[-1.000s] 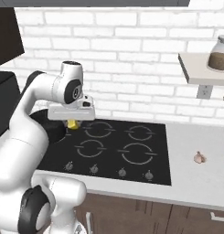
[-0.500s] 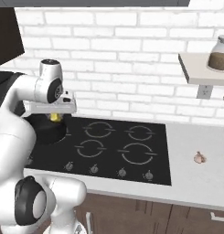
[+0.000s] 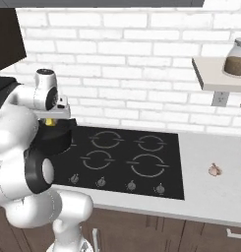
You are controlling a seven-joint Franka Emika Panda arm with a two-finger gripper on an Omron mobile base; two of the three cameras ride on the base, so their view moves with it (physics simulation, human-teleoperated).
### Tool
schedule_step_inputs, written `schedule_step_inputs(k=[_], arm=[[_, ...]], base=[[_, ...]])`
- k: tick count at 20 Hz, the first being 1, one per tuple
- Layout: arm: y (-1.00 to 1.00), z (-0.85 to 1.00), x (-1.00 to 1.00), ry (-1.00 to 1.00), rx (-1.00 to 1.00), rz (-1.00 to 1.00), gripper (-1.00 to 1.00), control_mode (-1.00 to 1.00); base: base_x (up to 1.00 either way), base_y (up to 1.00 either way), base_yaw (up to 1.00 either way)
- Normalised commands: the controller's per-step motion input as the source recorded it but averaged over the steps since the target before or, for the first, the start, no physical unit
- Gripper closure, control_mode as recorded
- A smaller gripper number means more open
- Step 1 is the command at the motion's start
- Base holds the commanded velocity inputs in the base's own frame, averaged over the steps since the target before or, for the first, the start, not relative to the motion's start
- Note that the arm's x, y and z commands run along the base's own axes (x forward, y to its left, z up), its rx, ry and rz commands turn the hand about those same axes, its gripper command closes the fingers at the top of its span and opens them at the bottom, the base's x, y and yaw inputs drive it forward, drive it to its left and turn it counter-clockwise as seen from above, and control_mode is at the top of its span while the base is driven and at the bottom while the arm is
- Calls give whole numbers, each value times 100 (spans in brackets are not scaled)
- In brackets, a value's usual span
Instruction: Put the garlic and lemon wedge in the pot. Retrieve the spatula and lightly stir the vegetables in the pot.
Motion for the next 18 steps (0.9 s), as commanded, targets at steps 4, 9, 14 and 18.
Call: schedule_step_inputs(k=[4, 9, 14, 18], arm=[[54, -64, 46, 0, 0, 0, 100, -100], [38, -63, 36, 0, 0, 0, 100, -100], [23, -47, 11, 0, 0, -2, 100, -100], [4, -30, 6, 0, 0, -5, 100, -100]], base=[[0, 0, 0], [0, 0, 0], [0, 0, 0], [0, 0, 0]])
